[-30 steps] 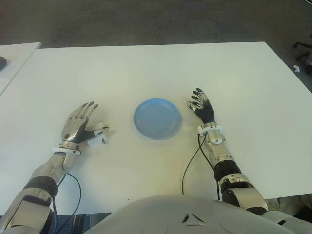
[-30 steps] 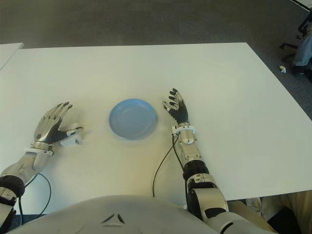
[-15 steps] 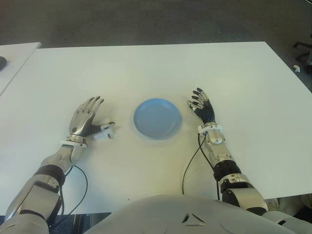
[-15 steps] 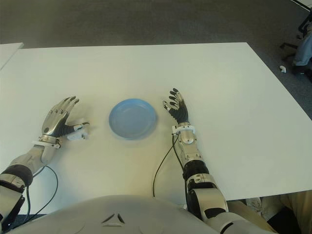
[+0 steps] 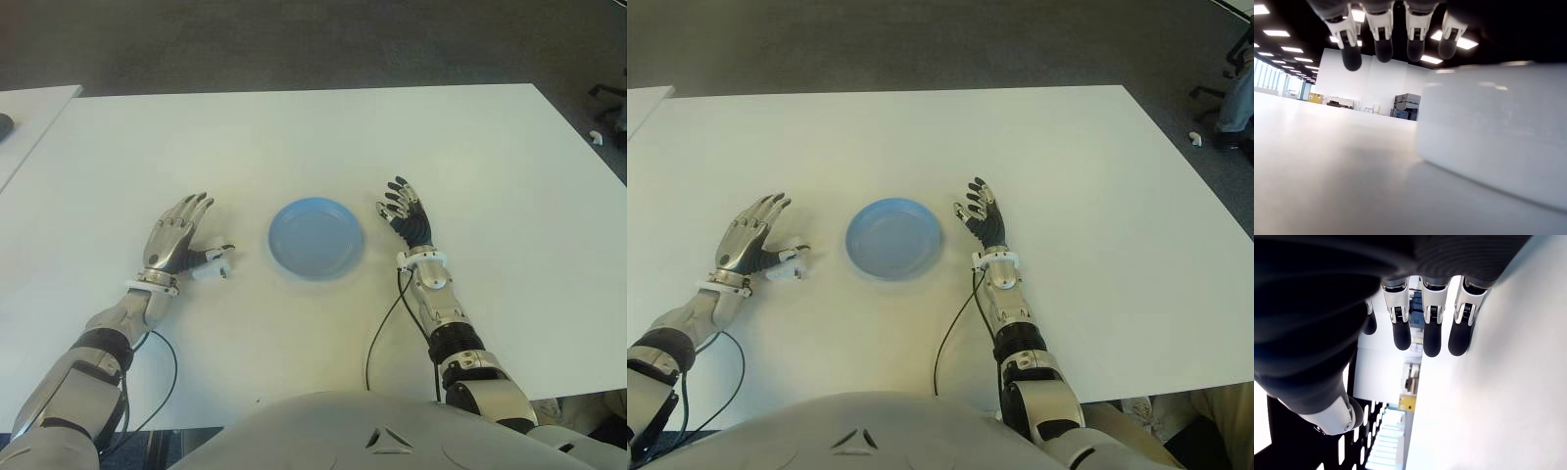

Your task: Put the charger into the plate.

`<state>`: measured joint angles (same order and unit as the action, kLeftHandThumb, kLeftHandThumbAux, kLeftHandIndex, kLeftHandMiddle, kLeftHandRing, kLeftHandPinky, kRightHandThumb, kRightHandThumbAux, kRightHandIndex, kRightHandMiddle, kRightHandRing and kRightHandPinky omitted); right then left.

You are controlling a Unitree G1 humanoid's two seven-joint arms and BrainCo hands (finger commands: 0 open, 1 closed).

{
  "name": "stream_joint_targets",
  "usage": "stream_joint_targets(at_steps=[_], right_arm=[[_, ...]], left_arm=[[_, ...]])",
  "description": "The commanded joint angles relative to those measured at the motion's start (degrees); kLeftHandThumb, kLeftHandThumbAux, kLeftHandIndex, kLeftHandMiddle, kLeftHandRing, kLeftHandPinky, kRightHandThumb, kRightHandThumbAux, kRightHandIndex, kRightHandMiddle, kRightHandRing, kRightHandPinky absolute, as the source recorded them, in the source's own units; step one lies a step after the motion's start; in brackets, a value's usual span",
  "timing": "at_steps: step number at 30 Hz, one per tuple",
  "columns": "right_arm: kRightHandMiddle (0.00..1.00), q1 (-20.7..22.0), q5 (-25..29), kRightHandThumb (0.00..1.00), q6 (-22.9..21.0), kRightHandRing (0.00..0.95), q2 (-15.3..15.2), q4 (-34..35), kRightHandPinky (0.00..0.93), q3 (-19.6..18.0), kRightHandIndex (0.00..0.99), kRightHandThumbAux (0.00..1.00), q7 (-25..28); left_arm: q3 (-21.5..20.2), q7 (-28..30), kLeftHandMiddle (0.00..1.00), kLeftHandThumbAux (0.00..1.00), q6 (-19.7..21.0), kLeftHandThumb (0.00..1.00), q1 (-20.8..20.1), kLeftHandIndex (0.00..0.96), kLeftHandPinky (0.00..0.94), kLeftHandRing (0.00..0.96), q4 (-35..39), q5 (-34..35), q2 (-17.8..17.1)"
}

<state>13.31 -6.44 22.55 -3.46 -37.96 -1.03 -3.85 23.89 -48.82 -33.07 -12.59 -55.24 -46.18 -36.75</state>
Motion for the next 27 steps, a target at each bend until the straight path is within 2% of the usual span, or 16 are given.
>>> stream_joint_targets(at_steps=[1, 6, 14, 21, 27], right_arm=[[0.163, -1.6, 0.2, 0.561, -2.4, 0.174, 0.4, -0.9, 0.218, 0.3, 0.039, 0.726, 0.0], [0.16, -1.7, 0.4, 0.547, -2.6, 0.174, 0.6, -0.9, 0.219, 0.4, 0.036, 0.719, 0.4], [0.156, -1.9, 0.4, 0.527, -3.1, 0.173, 0.7, -0.3, 0.218, 0.3, 0.032, 0.715, 0.4], [0.16, -2.2, 0.7, 0.551, -3.1, 0.169, 0.9, 0.3, 0.21, 0.3, 0.031, 0.727, 0.6], [0.164, -2.3, 0.5, 0.564, -3.1, 0.17, 0.8, 0.4, 0.207, 0.4, 0.033, 0.734, 0.7]], left_arm=[[2.4, 6.0, 0.008, 0.249, 1.8, 0.224, -0.7, 0.011, 0.154, 0.043, 2.6, -1.3, 1.3], [2.6, 12.9, 0.016, 0.252, 5.7, 0.233, -3.1, 0.027, 0.154, 0.044, 6.9, -1.3, 0.5], [2.3, 19.3, 0.027, 0.242, 9.2, 0.233, -3.4, 0.05, 0.151, 0.045, 12.5, -1.4, -0.6], [1.9, 23.0, 0.018, 0.237, 10.6, 0.241, -4.2, 0.063, 0.125, 0.03, 15.5, -1.3, -0.7], [2.1, 24.3, 0.019, 0.227, 11.2, 0.244, -6.5, 0.074, 0.116, 0.025, 14.7, -1.6, 0.1]])
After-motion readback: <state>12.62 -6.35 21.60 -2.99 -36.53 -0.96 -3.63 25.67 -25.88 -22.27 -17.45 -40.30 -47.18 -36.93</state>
